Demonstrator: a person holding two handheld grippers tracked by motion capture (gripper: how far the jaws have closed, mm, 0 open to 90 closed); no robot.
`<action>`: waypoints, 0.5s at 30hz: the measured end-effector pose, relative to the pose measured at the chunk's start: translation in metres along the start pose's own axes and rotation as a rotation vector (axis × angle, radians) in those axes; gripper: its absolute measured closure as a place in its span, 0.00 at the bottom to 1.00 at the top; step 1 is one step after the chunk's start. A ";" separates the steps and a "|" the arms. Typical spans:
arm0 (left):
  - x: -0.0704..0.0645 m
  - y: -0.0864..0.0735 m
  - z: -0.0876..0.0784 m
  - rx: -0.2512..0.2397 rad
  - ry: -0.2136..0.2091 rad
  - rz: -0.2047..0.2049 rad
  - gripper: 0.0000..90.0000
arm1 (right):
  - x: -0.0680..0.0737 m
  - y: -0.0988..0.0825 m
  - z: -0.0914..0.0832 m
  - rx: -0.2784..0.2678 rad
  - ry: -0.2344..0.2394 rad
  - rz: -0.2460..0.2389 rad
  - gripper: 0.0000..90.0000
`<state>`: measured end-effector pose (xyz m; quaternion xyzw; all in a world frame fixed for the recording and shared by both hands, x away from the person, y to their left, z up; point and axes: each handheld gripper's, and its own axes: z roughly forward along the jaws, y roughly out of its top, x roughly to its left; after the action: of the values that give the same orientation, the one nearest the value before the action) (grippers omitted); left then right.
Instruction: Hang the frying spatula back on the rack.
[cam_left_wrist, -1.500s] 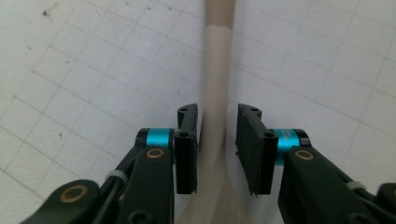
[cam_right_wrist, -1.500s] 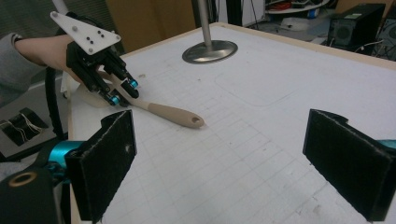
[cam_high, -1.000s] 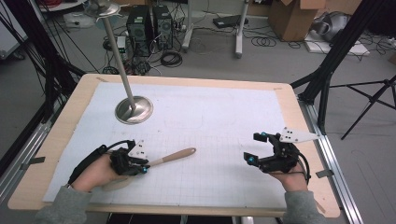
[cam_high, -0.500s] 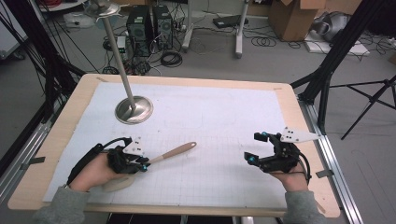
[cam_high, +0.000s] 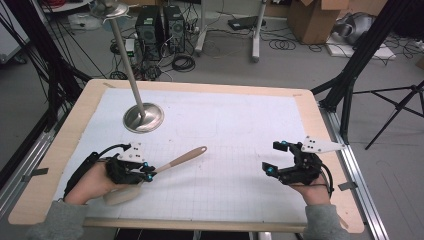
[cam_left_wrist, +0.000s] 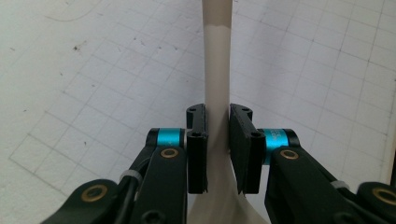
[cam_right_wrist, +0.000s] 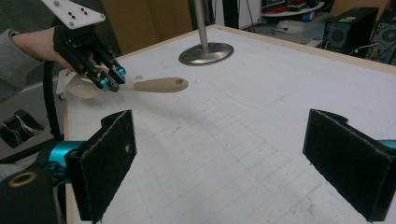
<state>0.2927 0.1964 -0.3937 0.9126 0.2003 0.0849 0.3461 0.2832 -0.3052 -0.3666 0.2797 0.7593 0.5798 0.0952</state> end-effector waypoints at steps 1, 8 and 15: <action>0.001 -0.001 -0.001 -0.001 0.000 -0.001 0.86 | 0.000 0.000 0.000 0.000 0.000 0.000 0.10; 0.005 -0.006 -0.010 -0.037 0.001 -0.027 0.86 | -0.001 0.000 0.001 0.001 -0.001 -0.006 0.10; 0.011 -0.011 -0.026 -0.090 0.009 -0.062 0.86 | -0.001 0.000 0.000 -0.006 -0.002 0.000 0.10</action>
<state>0.2917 0.2240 -0.3819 0.8892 0.2258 0.0875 0.3881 0.2844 -0.3054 -0.3667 0.2798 0.7576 0.5818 0.0969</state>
